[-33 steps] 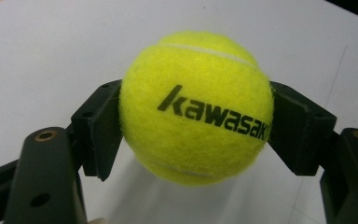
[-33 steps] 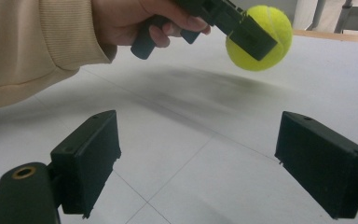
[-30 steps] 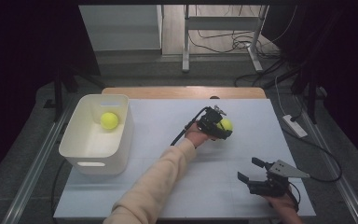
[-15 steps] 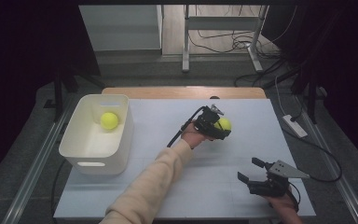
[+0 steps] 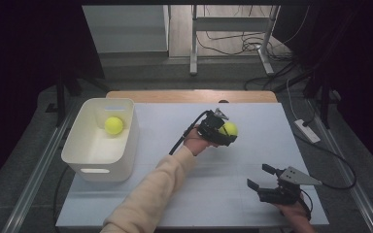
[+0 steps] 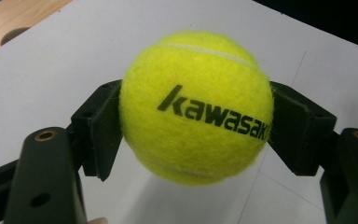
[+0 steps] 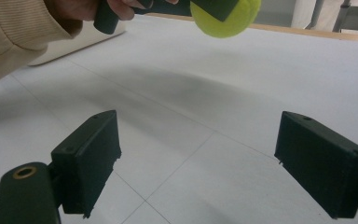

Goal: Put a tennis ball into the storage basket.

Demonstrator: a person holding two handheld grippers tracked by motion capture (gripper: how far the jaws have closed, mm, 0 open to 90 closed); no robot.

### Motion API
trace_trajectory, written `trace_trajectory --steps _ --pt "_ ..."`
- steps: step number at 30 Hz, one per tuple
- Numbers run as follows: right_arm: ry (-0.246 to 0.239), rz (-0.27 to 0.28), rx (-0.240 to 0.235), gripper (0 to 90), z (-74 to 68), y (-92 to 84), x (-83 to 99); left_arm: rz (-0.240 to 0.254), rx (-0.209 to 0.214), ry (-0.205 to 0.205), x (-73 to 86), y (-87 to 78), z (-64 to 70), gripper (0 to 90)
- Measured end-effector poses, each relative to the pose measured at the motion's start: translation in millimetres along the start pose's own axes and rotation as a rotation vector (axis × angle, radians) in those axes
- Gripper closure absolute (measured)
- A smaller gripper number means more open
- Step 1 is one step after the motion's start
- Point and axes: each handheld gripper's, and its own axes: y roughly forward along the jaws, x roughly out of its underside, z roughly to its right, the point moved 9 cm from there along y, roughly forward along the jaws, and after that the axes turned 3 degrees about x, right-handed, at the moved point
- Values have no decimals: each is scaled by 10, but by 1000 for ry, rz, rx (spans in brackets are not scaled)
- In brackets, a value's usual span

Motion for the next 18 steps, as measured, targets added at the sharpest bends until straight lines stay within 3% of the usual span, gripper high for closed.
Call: trace_trajectory --steps 18 --pt "6 -1 9 139 16 1 9 25 -25 -4 53 -253 -65 266"
